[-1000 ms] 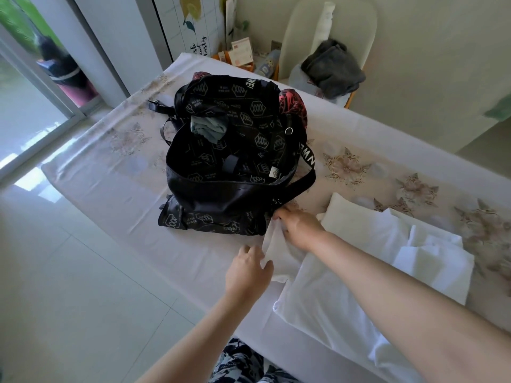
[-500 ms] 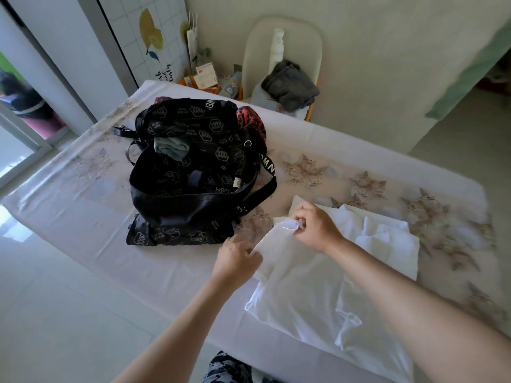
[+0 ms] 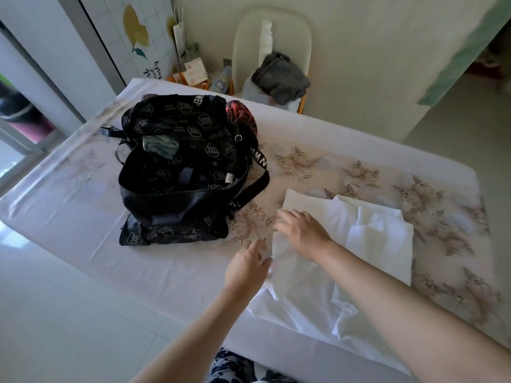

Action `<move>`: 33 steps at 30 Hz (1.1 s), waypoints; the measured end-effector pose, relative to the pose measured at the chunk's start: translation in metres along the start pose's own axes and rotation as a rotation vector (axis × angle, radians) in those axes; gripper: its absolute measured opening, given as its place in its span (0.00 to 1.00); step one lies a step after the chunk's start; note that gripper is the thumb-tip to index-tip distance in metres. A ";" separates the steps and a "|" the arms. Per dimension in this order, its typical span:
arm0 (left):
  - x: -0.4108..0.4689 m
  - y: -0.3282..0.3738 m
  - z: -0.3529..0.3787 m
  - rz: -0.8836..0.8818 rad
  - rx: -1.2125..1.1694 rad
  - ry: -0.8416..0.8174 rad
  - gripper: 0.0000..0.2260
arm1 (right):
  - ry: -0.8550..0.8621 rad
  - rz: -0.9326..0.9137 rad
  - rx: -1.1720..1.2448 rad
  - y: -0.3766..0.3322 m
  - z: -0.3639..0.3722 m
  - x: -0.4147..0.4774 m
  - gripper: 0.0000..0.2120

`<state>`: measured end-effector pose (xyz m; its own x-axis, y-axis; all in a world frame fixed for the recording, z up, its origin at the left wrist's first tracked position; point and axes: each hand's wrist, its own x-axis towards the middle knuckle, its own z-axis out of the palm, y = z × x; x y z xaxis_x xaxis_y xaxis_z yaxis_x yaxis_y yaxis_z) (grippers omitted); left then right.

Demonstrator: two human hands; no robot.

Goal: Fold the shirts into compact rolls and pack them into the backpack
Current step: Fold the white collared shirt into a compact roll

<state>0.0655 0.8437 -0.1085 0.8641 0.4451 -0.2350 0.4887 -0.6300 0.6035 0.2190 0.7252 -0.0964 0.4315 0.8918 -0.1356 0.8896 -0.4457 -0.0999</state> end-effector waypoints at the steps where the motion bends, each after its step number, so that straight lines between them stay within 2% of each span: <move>1: 0.002 -0.004 0.003 -0.035 0.019 -0.093 0.16 | -0.054 -0.018 -0.023 -0.003 0.000 0.006 0.29; 2: 0.004 -0.008 0.005 -0.069 0.048 -0.183 0.19 | -0.121 -0.030 -0.058 -0.004 0.000 0.010 0.32; 5: 0.004 -0.019 0.007 -0.108 -0.029 -0.308 0.14 | -0.198 -0.047 -0.132 0.005 0.001 0.022 0.34; 7: 0.003 -0.026 0.007 -0.099 -0.104 -0.332 0.12 | -0.167 -0.064 -0.206 0.013 0.004 0.029 0.28; 9: 0.004 -0.032 0.005 -0.103 -0.140 -0.324 0.09 | -0.180 -0.024 -0.363 0.017 0.001 0.039 0.15; 11: 0.005 -0.036 0.000 -0.091 -0.097 -0.300 0.05 | -0.120 0.045 -0.325 0.027 0.005 0.048 0.13; 14: 0.010 -0.043 -0.003 -0.059 -0.016 -0.241 0.09 | -0.048 0.084 -0.288 0.023 0.000 0.050 0.11; 17: 0.018 -0.039 -0.002 -0.028 -0.069 -0.126 0.09 | -0.121 0.007 -0.238 0.019 0.005 0.055 0.25; 18: 0.021 -0.034 -0.002 -0.019 -0.089 -0.132 0.11 | -0.158 0.003 -0.245 0.016 0.005 0.056 0.25; 20: 0.028 -0.024 -0.002 -0.014 -0.080 -0.210 0.17 | -0.222 0.032 -0.304 0.010 -0.001 0.058 0.16; 23: 0.040 -0.007 -0.004 -0.029 0.029 -0.347 0.19 | -0.238 0.115 -0.151 0.022 -0.012 0.048 0.11; 26: 0.051 0.021 -0.015 -0.006 0.150 -0.449 0.14 | -0.086 0.146 -0.026 0.043 -0.017 0.021 0.13; 29: 0.053 0.071 -0.020 0.065 0.155 -0.570 0.10 | 0.109 0.172 0.063 0.075 -0.018 -0.027 0.13; 33: 0.038 0.144 -0.002 0.191 0.281 -0.663 0.12 | 0.355 0.309 0.185 0.106 -0.020 -0.111 0.07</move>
<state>0.1685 0.7715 -0.0286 0.7848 -0.1098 -0.6099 0.2583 -0.8367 0.4830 0.2681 0.5802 -0.0724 0.7236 0.6729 0.1539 0.6845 -0.6708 -0.2854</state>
